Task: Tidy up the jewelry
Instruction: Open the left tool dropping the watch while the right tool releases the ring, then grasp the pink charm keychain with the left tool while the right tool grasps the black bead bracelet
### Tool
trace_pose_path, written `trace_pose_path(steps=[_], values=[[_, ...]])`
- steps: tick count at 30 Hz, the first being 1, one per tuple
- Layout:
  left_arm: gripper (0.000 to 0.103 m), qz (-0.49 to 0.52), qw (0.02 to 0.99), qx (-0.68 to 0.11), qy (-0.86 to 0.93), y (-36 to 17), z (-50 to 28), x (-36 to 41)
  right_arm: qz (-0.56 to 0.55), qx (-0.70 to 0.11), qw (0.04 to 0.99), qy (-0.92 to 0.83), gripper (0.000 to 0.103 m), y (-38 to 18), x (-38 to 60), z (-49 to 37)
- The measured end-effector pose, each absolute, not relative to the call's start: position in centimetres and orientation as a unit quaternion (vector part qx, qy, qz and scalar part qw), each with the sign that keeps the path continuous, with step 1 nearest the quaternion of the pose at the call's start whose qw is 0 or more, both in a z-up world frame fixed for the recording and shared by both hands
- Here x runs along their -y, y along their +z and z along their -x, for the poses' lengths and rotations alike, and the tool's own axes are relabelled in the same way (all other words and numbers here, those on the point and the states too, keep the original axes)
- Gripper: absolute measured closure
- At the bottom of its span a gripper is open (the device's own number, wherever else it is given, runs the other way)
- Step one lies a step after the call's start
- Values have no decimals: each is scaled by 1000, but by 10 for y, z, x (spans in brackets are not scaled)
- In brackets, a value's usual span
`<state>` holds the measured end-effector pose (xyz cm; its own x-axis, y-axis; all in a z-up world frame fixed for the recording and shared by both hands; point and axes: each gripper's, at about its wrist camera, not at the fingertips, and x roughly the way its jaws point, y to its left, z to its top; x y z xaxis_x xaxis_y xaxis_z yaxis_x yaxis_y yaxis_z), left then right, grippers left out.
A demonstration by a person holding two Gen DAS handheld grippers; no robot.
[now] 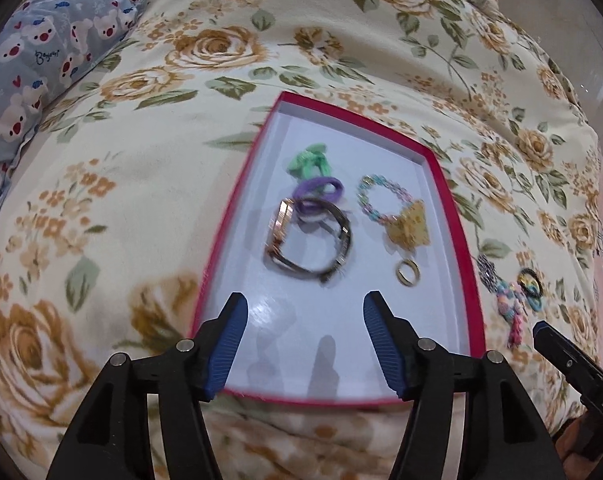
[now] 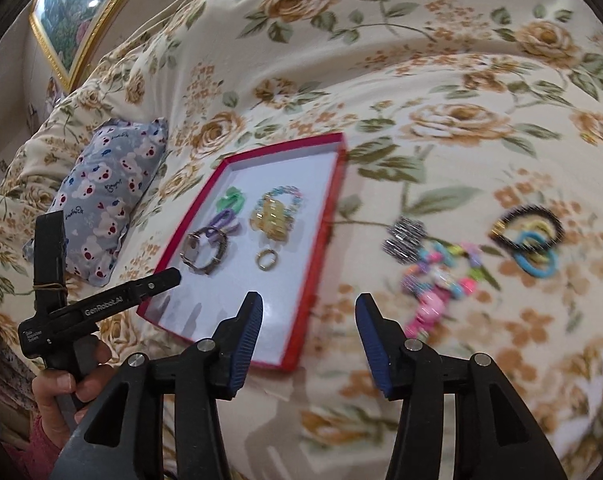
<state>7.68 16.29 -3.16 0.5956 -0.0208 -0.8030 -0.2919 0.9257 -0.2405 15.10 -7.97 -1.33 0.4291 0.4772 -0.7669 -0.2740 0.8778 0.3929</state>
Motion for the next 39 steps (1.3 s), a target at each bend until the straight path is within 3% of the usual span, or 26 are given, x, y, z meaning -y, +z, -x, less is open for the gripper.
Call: trace_pose_path(steps=[16, 39], values=[[38, 103, 882, -460, 7, -16, -78, -93, -140, -484, 850, 153, 53, -18, 155, -124], [39, 44, 882, -467, -40, -7, -141, -28, -149, -461, 870, 94, 53, -9, 218, -163]])
